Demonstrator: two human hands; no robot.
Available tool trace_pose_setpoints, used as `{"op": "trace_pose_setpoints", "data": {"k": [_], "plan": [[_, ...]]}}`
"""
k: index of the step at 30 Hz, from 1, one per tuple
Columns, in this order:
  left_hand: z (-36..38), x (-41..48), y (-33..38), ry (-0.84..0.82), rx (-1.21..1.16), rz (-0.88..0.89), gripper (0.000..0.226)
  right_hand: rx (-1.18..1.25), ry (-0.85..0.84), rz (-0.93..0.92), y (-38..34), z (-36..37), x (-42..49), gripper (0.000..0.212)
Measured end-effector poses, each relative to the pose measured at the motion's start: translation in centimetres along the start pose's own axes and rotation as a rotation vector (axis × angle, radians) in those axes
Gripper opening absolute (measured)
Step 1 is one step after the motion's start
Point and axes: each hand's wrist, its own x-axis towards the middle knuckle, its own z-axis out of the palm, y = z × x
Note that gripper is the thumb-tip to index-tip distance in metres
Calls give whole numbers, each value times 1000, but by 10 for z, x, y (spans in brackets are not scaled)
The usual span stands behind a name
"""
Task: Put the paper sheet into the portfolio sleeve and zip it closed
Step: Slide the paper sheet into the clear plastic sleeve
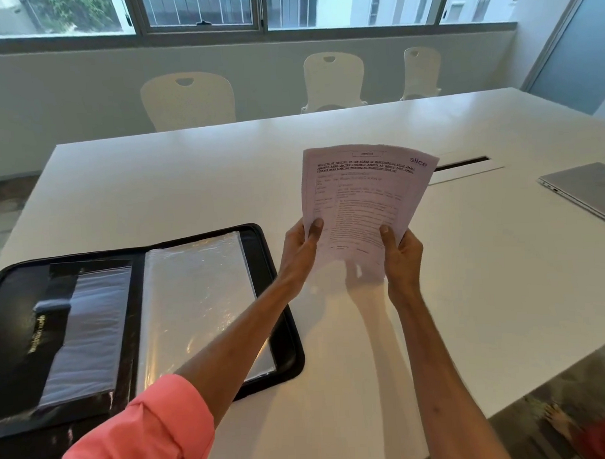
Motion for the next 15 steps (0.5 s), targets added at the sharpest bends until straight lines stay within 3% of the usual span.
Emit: {"op": "trace_pose_setpoints", "data": {"k": [7, 15], "plan": [[-21, 12, 17, 85, 62, 34, 35, -32, -83, -54, -22, 21, 15, 16], [-115, 9, 41, 283, 185, 18, 29, 4, -434, 59, -36, 96, 29, 25]]}}
